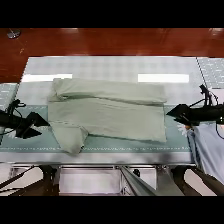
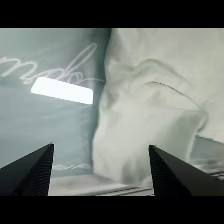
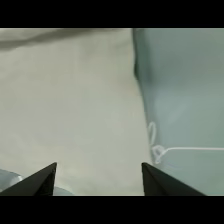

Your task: Fold the shirts.

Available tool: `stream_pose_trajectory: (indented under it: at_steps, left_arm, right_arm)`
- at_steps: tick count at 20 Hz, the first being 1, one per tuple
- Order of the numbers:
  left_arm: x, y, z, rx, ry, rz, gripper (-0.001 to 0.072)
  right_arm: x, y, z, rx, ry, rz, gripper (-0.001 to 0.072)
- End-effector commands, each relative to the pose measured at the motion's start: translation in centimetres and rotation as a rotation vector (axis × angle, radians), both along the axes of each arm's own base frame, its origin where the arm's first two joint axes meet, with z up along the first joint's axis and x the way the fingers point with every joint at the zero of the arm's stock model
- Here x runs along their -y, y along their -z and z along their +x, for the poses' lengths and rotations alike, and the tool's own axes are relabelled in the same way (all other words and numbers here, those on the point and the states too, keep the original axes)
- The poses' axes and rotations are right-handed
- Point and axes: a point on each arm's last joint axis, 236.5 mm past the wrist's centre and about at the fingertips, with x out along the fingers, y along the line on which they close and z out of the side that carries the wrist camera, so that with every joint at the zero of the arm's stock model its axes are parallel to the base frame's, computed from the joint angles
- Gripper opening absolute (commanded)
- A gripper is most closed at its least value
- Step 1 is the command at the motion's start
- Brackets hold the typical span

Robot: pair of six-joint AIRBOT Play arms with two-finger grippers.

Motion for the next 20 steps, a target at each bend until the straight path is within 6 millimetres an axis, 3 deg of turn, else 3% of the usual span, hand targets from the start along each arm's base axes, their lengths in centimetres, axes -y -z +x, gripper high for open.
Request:
stream_pose_trajectory:
  at_steps: [1, 5, 10, 11, 12, 13, 16, 20]
  left_arm:
    - [1.0, 1.4, 0.6, 0.088, -0.109, -0.052, 0.0702]
    - [3.4, 2.9, 0.4, 0.107, -0.038, -0.044, 0.0702]
    - [7.6, 2.6, 0.9, 0.177, 0.144, -0.083, 0.0697]
    - [8.1, 2.5, 0.6, 0.175, 0.170, -0.094, 0.0601]
    - [8.4, 2.1, 0.2, 0.174, 0.199, -0.114, 0.0155]
    - [8.7, 1.6, -0.1, 0.183, 0.234, -0.138, 0.0022]
    - [8.9, 0.0, 0.9, 0.220, 0.255, -0.161, 0.0022]
    - [9.2, -1.1, 2.4, 0.263, 0.227, -0.182, 0.0021]
  right_arm:
    - [-2.0, 0.2, -1.3, 0.046, 0.029, 0.068, 0.0617]
    - [-2.5, -0.2, -1.0, 0.052, 0.044, 0.099, 0.0617]
    - [-2.7, -0.4, -1.0, 0.052, 0.046, 0.112, 0.0616]
    - [-2.3, -0.2, -1.3, 0.043, 0.040, 0.096, 0.0617]
    - [-1.2, 0.3, -1.8, 0.019, 0.040, 0.055, 0.0617]
    - [0.5, 1.1, -2.6, -0.027, 0.050, -0.003, 0.0617]
    - [4.2, 3.8, -7.5, -0.250, 0.085, -0.146, 0.0617]
    - [-0.1, 5.9, -11.5, -0.375, -0.018, -0.079, 0.0617]
